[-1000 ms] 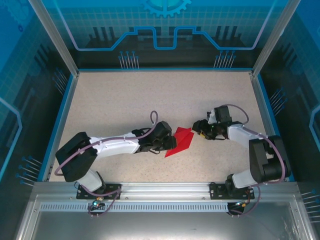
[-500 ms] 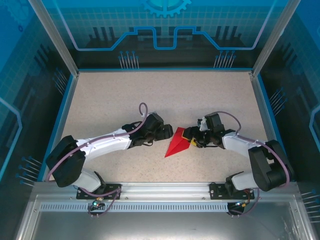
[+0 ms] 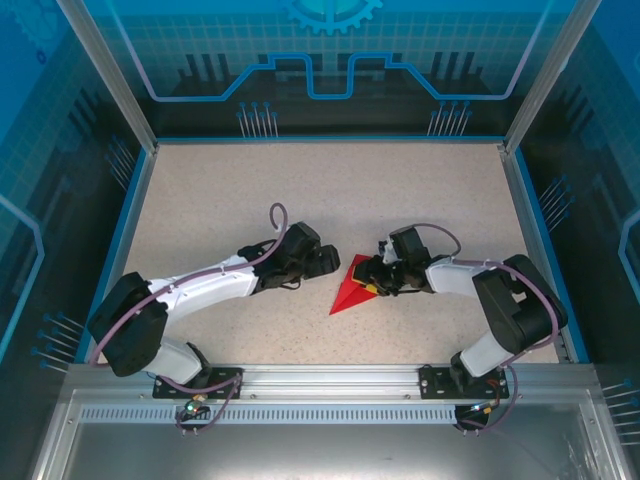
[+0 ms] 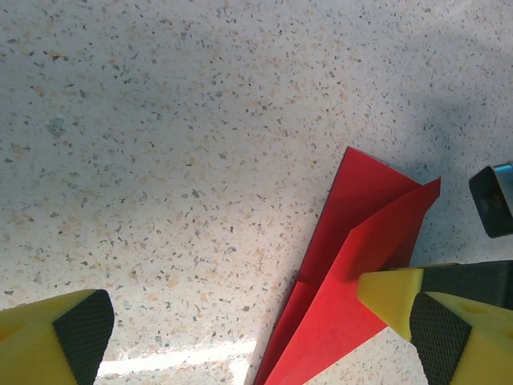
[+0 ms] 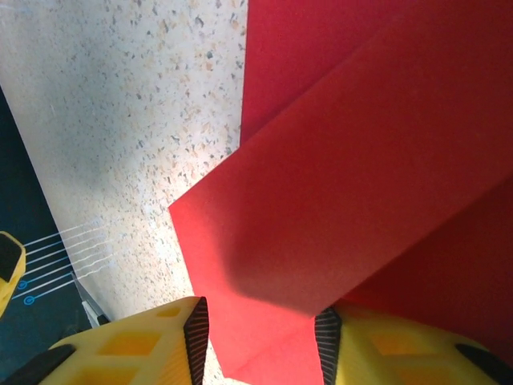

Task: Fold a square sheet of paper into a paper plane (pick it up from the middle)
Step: Pick up the paper from the center of the table.

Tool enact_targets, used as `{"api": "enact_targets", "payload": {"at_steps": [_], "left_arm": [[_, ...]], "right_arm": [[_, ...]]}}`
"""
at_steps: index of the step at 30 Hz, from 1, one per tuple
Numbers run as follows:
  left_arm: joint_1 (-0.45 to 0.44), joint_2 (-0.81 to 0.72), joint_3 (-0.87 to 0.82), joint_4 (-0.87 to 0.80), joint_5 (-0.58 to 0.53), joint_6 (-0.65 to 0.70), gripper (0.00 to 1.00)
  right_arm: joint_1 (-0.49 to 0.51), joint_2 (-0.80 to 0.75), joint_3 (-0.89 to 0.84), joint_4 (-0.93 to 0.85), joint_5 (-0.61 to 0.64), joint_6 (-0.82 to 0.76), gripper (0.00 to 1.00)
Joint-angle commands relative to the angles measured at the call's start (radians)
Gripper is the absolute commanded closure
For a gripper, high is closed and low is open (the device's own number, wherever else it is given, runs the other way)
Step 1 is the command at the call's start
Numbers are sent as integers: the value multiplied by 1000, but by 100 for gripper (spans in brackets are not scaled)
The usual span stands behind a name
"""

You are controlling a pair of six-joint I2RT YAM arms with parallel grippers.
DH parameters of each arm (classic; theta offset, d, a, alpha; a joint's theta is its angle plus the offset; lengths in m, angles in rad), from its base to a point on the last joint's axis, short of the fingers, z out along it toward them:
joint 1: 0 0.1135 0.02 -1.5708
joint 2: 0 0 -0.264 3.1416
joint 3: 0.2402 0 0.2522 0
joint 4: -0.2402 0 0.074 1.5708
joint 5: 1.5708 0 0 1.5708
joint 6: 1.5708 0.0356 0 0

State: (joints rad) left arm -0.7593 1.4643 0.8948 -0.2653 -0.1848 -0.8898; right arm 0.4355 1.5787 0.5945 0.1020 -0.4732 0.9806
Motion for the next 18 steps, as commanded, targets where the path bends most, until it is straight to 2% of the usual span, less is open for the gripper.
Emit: {"api": "enact_targets", "payload": {"at_steps": [1,7,11,14,18], "left_arm": [[20,-22,-16,-17,39,-10,1],[42,-33,-31,-7,72,-15,1],[56,-40,-50,17,112,-16,1],[80,-49,-72,49,179,-25,1],[119,-69,-112,113,290,-37,1]], "right_arm": [[17,40,21,63,-14,0,61],[28,59,-3,140,-13,-8,66],[29,69,-12,159,-7,-9,78],[28,51,-26,197,-3,-1,85],[25,-10,-28,188,8,-8,86]]}}
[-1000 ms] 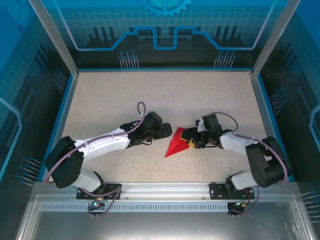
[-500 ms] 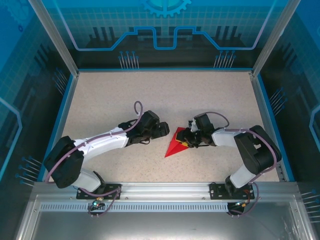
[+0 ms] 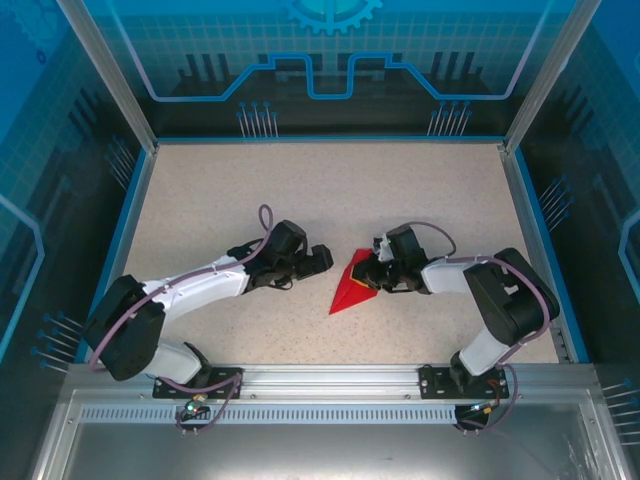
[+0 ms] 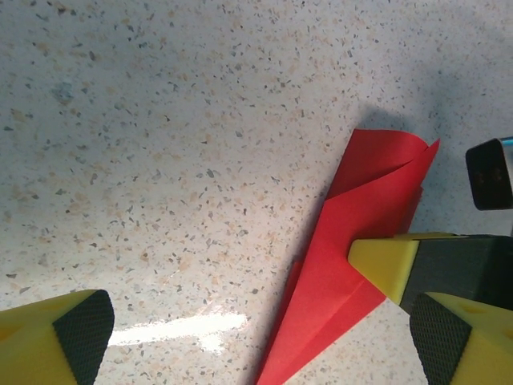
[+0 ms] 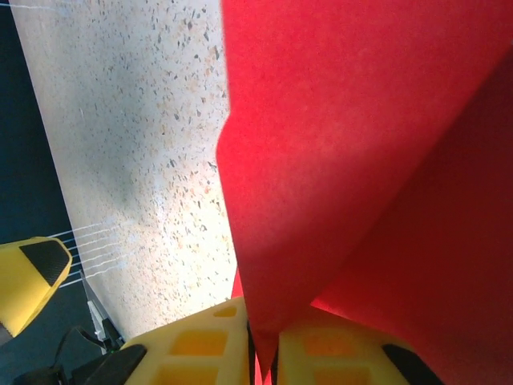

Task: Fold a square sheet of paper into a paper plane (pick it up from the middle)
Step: Pick up the paper from the center of the table.

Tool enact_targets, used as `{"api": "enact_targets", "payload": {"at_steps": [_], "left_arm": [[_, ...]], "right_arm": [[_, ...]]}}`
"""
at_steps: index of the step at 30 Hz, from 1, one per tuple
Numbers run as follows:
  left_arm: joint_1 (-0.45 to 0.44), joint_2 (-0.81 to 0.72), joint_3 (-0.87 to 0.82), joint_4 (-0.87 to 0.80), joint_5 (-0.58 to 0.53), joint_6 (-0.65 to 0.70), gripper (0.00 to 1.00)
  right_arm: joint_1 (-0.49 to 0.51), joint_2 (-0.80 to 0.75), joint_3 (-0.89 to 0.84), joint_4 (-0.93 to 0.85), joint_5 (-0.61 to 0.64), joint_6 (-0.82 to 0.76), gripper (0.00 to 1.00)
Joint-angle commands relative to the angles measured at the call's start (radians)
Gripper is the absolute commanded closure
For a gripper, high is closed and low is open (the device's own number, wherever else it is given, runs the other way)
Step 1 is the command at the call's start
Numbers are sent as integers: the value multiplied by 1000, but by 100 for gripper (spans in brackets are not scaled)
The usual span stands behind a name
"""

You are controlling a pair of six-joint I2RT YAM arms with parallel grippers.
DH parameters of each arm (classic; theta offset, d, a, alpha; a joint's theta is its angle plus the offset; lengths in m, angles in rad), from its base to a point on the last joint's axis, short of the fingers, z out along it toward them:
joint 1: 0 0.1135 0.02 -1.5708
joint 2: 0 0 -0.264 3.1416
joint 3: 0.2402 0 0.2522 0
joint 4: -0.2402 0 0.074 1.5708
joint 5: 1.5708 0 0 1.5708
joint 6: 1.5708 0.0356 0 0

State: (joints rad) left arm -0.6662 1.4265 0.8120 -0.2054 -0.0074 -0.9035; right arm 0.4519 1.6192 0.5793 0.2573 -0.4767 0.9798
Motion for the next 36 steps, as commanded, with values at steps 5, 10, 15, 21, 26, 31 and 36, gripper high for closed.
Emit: {"api": "enact_targets", "payload": {"at_steps": [5,10,15,21,26,31,36], "left_arm": [[43,-50,-47,64,158,-24,1],[48,-52,-57,66,159,-25,1],[47,-47,-59,69,162,-27,1],[48,-41,-60,73,166,-29,1],[49,-29,-59,94,190,-34,1],[66,-23,-72,139,252,-58,1],[107,-35,-107,218,355,-103,1]], "right_arm": [[4,-106,13,-45,15,-26,74],[-1,-109,4,-45,27,9,64],[-2,-62,13,-58,32,22,66],[5,-16,11,-22,20,13,70],[21,9,22,8,11,-12,80],[-7,-4,10,96,-31,-12,95],[-80,-113,19,117,-144,-13,96]]}}
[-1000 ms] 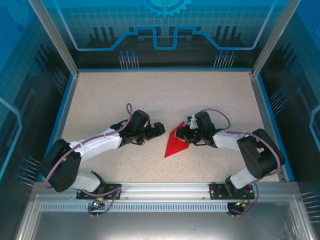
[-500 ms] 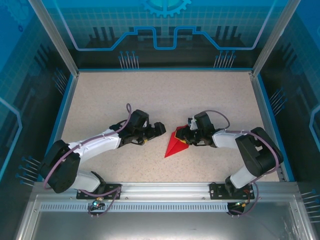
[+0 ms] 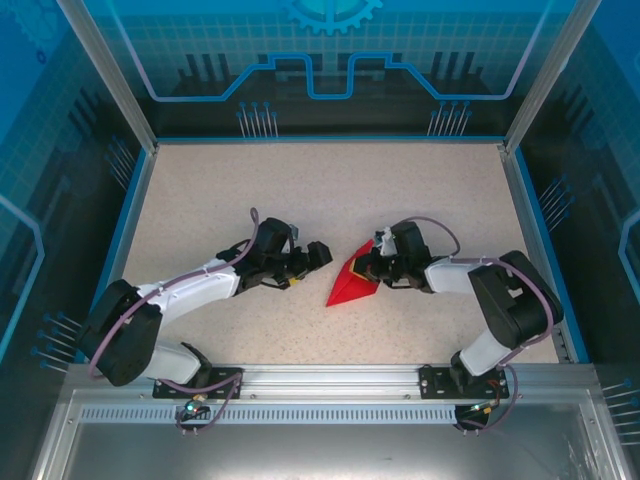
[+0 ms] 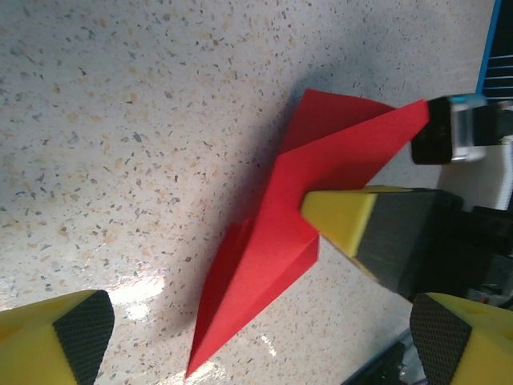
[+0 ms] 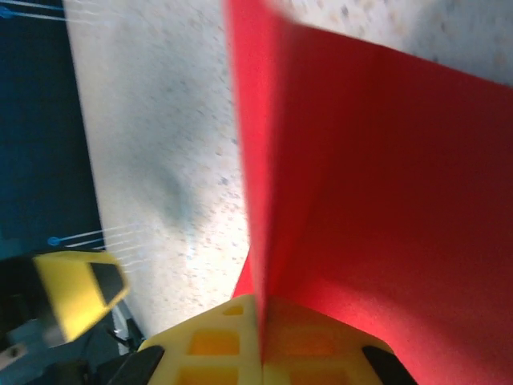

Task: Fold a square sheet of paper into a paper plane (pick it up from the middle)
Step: Pick up the paper from the center of the table, then turn over the paper at the center of the table.

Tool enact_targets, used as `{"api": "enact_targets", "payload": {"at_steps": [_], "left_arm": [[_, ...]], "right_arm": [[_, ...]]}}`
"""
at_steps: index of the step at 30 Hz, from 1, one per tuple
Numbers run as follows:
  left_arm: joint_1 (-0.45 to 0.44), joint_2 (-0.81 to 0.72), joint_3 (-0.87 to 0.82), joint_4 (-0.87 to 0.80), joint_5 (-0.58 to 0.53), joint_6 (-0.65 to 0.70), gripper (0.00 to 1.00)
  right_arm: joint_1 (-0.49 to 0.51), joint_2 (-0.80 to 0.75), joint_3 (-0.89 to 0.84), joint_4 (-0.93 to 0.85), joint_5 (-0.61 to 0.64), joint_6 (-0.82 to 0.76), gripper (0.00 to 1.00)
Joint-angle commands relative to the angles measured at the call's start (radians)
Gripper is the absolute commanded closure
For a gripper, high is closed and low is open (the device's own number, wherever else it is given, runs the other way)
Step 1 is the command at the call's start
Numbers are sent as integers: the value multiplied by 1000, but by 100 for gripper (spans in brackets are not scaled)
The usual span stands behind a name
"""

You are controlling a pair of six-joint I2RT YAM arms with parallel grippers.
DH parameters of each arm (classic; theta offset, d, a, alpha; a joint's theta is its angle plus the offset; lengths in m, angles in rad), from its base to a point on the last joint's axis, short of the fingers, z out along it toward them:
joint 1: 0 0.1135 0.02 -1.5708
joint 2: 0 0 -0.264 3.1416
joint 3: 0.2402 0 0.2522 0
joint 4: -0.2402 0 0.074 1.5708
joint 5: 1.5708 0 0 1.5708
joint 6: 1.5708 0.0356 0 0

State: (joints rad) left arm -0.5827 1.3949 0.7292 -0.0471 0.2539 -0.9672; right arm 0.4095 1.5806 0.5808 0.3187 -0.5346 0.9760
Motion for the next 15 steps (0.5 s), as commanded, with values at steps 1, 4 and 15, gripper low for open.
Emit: {"api": "enact_targets", "payload": {"at_steps": [1,4,15], "left_arm": [[29,-8,-29,71,110,-43,1],[34,-21,-34,108,169,-44,1],[34,-9,-66,482,383,-130,1]], "right_arm": [[-53,-97,24,49,-110,-11,96],[-112,-159,50,31,-207,-1,95],[-171,-180,120,82,-409,134,93]]}}
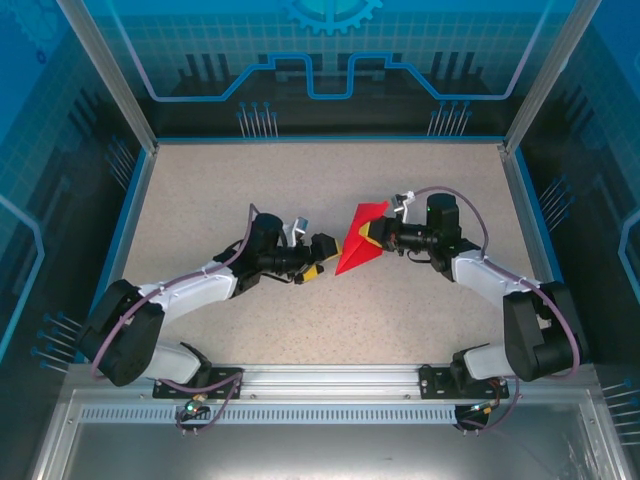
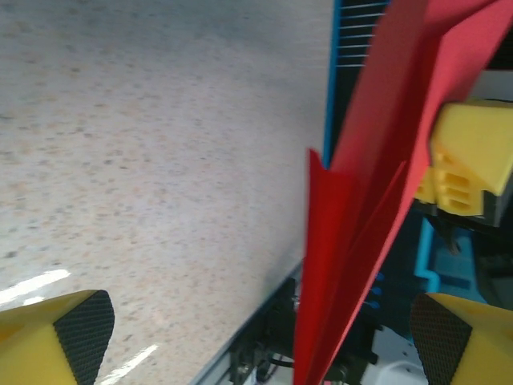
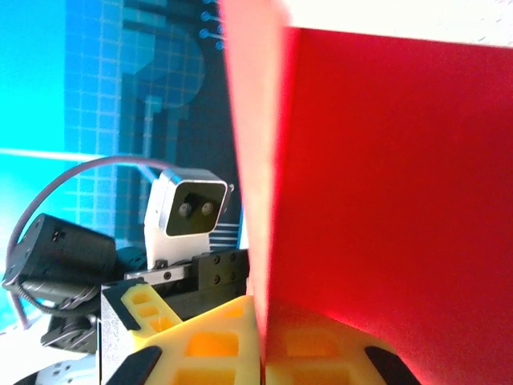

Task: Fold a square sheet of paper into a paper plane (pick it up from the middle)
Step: Turn over the paper at the center of the table.

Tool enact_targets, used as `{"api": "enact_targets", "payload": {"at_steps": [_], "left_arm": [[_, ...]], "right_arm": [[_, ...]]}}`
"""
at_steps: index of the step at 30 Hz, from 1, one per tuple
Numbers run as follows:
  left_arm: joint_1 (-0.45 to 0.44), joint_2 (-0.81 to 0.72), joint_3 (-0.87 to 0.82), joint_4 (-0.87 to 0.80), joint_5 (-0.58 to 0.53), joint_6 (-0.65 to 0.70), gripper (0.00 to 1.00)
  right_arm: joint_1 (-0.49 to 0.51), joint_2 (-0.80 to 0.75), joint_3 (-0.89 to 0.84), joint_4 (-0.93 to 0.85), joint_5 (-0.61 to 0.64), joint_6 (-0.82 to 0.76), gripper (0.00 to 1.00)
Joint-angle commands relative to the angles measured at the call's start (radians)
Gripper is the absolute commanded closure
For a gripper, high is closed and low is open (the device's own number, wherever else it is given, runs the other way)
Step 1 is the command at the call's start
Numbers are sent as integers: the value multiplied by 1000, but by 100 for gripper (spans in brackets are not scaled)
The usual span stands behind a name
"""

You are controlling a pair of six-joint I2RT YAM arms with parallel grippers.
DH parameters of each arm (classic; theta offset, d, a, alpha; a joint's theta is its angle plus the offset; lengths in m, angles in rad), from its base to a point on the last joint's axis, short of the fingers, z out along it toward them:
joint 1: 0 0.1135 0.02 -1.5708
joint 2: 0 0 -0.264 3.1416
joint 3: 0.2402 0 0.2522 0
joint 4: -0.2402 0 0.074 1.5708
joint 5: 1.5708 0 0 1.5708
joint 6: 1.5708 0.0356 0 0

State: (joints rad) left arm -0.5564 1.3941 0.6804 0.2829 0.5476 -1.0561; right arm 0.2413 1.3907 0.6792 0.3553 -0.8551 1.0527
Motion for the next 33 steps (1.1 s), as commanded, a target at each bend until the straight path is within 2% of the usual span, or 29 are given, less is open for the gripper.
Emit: {"api": "enact_targets", "payload": {"at_steps": [1,9,25,33], "left_arm": [[7,-4,-14,168,98,-45,1],[-7,76,18,280,155,-85,6],[-26,111,-4,423,153,-116,61],[-26,112,-1,424,137,-115,81]], "right_arm": [[0,11,23,48,-94,63,93],[43,22,31,70,-127,89,91],[70,48,41,24,-138,60,90],[68,54,63,-36,-140,26,87]]}}
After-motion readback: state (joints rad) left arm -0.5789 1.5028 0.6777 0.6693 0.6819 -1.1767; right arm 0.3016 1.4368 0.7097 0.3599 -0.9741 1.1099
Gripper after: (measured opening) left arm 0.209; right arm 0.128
